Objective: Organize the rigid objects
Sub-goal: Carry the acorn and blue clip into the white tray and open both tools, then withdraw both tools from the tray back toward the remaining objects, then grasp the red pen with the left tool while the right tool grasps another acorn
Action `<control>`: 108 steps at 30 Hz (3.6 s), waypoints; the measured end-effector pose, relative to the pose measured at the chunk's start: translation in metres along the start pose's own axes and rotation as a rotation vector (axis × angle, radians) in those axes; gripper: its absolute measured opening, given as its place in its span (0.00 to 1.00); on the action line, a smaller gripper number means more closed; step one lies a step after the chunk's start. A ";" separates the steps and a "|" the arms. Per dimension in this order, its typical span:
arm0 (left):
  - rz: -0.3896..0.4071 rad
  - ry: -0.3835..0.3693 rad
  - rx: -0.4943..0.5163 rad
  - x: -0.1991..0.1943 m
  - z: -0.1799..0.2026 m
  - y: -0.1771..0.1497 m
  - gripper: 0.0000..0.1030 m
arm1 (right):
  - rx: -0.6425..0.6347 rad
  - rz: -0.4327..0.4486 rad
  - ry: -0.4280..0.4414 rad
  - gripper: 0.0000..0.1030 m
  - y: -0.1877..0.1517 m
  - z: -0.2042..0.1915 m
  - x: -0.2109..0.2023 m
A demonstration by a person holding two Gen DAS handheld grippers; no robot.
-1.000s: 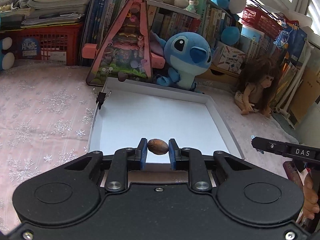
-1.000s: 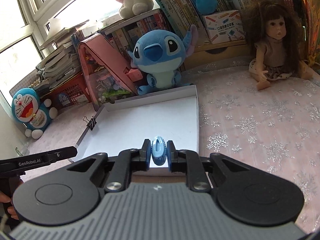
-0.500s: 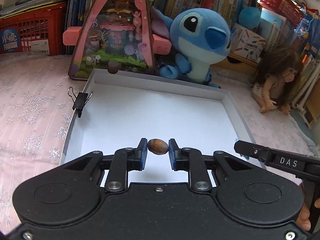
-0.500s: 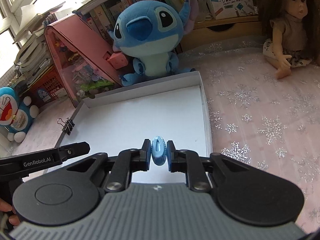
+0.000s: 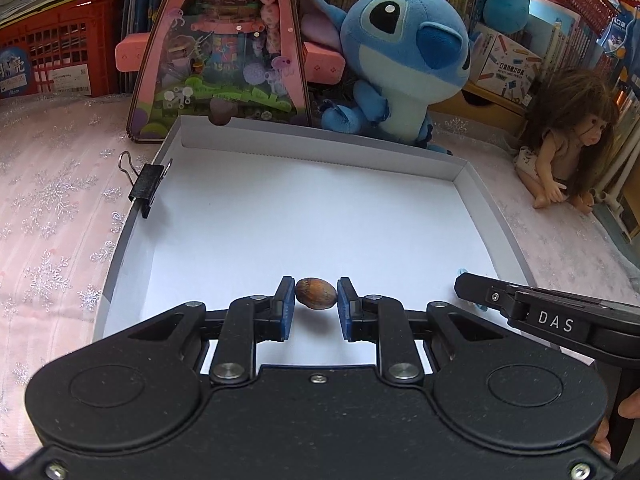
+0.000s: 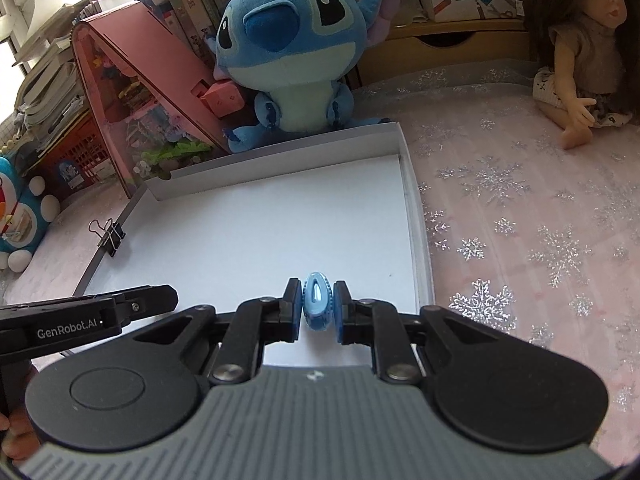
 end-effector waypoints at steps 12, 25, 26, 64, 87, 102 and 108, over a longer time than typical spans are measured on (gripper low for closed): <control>-0.001 0.011 0.004 0.004 -0.002 -0.003 0.20 | -0.013 -0.002 -0.003 0.20 -0.002 -0.004 0.003; 0.071 0.039 0.080 -0.025 0.004 -0.003 0.53 | -0.015 0.085 0.020 0.58 0.003 -0.005 -0.024; 0.082 0.040 0.084 -0.030 0.004 -0.004 0.57 | -0.023 0.095 0.018 0.61 0.003 -0.005 -0.028; 0.271 -0.034 0.177 -0.141 0.002 -0.133 0.85 | -0.327 0.265 -0.001 0.91 -0.107 -0.032 -0.129; 0.327 0.071 0.223 -0.156 -0.023 -0.170 0.78 | -0.388 0.294 -0.045 0.81 -0.150 -0.022 -0.140; 0.296 0.051 0.196 -0.159 -0.029 -0.185 0.45 | -0.423 0.266 -0.020 0.67 -0.161 -0.030 -0.139; 0.284 0.055 0.189 -0.160 -0.036 -0.187 0.42 | -0.414 0.249 -0.013 0.63 -0.165 -0.028 -0.139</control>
Point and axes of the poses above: each gripper's, at about its wrist camera, not at the fingertips, and x roughly the way its jaws point, z to its right, y to its top, the point moved 8 cm from there along x, roughly the way its jaws point, and after that the axes turned 4 degrees about y, right-handed, at the moved point
